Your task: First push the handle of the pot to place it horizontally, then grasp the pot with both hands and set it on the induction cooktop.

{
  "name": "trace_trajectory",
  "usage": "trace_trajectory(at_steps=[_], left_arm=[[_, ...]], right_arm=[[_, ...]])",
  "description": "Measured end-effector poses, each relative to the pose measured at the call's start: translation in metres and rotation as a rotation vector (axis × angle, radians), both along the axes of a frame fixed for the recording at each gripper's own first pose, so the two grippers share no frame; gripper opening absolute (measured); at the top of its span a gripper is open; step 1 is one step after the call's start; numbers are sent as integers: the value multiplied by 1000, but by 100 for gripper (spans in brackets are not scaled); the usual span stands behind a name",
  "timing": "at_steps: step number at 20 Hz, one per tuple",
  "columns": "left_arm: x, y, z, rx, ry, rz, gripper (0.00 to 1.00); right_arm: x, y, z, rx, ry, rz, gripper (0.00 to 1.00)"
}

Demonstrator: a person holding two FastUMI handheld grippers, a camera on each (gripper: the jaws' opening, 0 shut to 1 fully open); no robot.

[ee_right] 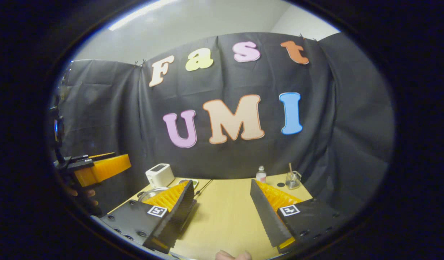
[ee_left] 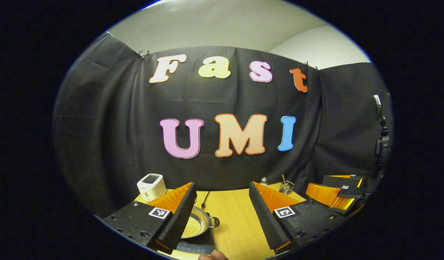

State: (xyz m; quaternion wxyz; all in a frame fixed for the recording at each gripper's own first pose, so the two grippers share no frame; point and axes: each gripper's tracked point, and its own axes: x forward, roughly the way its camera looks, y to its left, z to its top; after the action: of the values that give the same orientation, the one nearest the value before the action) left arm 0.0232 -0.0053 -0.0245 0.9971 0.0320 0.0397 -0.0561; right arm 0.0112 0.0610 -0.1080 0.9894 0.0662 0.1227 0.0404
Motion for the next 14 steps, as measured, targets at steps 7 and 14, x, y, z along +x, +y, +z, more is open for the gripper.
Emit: trace_trajectory(at_steps=[7, 14], left_arm=[[-59, 10, 37, 36, -105, -1, 89], [-90, 27, 19, -31, -81, -6, 88]], right_arm=[[-43, -10, 60, 6, -94, -57, 96], [-85, -25, 51, -46, -97, -110, 93]])
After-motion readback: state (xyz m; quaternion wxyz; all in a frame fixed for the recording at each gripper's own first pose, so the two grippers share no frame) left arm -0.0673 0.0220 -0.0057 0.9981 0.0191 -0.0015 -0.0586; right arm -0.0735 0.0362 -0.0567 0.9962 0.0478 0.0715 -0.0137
